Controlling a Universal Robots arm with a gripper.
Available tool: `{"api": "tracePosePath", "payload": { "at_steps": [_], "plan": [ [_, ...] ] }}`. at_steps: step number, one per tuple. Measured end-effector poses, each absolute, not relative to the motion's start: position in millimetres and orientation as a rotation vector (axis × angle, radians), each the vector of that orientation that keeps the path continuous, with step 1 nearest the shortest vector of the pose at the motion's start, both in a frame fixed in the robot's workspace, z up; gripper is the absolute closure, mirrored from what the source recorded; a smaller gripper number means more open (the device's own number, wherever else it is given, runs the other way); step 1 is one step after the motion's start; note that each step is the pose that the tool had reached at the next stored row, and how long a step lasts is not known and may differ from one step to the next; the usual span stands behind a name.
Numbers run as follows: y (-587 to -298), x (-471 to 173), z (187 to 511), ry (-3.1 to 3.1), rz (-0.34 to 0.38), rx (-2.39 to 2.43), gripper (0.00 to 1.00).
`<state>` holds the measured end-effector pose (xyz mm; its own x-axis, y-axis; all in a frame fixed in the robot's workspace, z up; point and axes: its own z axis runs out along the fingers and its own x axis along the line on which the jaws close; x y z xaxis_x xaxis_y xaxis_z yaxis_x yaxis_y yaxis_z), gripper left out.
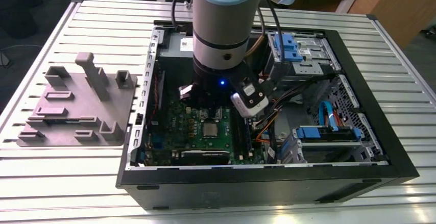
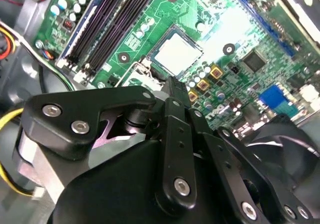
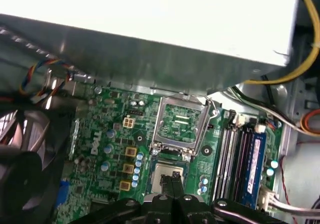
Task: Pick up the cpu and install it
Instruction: 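Close the cpu cover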
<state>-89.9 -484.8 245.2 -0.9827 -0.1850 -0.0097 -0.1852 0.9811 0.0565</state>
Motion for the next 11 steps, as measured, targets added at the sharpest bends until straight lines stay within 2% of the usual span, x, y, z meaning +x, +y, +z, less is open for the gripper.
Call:
{"api": "tracePosePath", "payload": {
  "at_steps": [3,7,11],
  "plan": [
    [-484.8,-89.9,244.8,3.115,0.09,-0.371,0.9],
    [-485.0,-89.6,244.5,3.105,0.172,-0.379,0.9],
    [-485.7,-89.5,244.2,3.102,0.184,-0.391,0.9]
  ]
}}
